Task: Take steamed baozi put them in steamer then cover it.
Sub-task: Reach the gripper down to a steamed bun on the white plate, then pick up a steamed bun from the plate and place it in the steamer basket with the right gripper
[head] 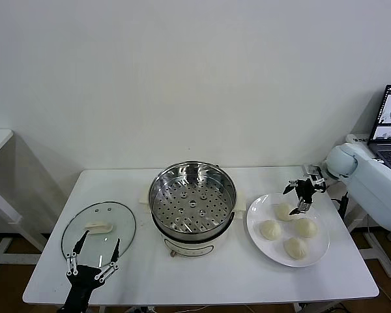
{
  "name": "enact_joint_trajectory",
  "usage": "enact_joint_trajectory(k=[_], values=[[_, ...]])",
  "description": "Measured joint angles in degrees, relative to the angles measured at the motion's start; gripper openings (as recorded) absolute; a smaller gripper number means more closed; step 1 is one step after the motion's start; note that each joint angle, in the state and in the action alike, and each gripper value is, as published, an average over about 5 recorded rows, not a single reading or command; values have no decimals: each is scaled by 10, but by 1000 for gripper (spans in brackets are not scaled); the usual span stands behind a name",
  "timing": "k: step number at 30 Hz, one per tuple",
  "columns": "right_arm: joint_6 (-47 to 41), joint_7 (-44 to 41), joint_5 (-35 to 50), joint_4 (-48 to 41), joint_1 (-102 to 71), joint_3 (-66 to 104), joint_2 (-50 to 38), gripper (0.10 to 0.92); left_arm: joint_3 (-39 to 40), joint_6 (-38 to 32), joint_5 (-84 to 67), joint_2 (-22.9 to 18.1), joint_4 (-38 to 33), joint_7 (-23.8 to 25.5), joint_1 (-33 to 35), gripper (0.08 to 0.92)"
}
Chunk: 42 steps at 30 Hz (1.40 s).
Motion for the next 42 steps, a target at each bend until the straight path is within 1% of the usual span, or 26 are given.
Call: enact_joint_trajectory(k=[11, 21, 24, 27, 31, 34, 38, 42], values=[[7, 4, -54, -37, -9, 3, 34, 823, -1, 0, 1, -1, 3, -4, 3, 823], [10, 15, -78, -53, -19, 5, 51, 821, -2, 0, 1, 0, 4, -6, 2, 823], [10, 20, -81, -54, -20, 5, 53, 797, -3, 0, 1, 0, 4, -6, 2, 823], [10, 23, -83, -54, -21, 4, 54, 750, -4, -1, 1, 0, 5, -7, 2, 823], [10, 26, -83, -52, -22, 3, 53, 667, -5, -1, 1, -1, 5, -8, 3, 823], [10, 27, -81, -46, -20, 0, 50, 629, -6, -1, 0, -2, 4, -9, 3, 823], [9, 26, -73, -28, -14, -8, 41, 607, -8, -1, 0, -2, 3, -10, 3, 823], [13, 21, -59, 4, 5, -23, 26, 605, -8, -1, 0, -1, -1, -12, 3, 823]])
